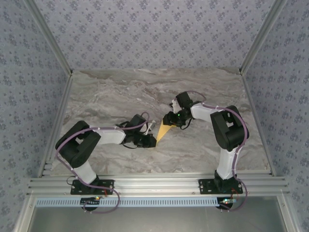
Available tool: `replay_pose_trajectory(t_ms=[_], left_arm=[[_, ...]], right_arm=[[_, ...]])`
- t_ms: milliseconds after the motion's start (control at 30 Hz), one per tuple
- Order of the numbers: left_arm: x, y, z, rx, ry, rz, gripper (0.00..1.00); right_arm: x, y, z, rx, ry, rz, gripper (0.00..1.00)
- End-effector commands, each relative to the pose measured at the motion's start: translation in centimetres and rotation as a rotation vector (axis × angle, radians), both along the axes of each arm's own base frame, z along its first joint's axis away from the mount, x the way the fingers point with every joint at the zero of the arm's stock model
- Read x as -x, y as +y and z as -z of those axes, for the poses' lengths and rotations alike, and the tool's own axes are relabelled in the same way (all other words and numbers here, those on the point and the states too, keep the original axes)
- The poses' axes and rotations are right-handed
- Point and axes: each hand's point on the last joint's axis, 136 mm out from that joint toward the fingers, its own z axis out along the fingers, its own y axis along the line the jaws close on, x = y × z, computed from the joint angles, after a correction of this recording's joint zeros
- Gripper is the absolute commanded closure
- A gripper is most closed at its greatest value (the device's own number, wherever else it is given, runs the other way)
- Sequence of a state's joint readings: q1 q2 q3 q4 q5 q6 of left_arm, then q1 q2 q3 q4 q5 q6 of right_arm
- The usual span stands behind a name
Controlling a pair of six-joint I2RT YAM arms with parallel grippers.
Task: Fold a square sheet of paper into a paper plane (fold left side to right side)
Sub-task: Fold the wing for the fifth time at the center of the table.
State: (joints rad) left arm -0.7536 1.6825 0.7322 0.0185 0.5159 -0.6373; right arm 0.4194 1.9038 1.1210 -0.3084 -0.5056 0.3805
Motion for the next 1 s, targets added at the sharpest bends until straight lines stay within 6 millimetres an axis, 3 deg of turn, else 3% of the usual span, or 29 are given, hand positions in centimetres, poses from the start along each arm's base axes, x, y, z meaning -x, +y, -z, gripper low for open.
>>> replay_pose_trajectory(t_ms=[0, 167, 300, 467, 700, 967], left_arm=[[0.9, 0.2, -1.4, 0.0, 0.004, 0.028, 0.86], [-0.8, -1.0, -4.4, 0.06, -0.052, 0.03, 0.85], [-2.3, -2.7, -5.2, 0.078, -0.063, 0.055, 0.83], [-4.1, -4.5, -3.3, 0.048, -0.039, 0.082, 0.83], [-5.0, -5.1, -1.1, 0.003, -0.02, 0.079, 0.83], [-3.4, -3.0, 0.9, -0.066, 0.02, 0.068, 0.83]], right_arm=[[1.5, -2.7, 3.7, 0.152, 0.089, 0.029, 0.54], [1.5, -2.6, 3.6, 0.148, 0.087, 0.027, 0.54], [1.4, -2.5, 3.5, 0.146, 0.086, 0.026, 0.54], [1.5, -2.5, 3.5, 0.148, 0.086, 0.026, 0.54], [1.5, -2.5, 3.5, 0.148, 0.086, 0.025, 0.54], [1.5, -2.6, 3.4, 0.154, 0.086, 0.024, 0.54]])
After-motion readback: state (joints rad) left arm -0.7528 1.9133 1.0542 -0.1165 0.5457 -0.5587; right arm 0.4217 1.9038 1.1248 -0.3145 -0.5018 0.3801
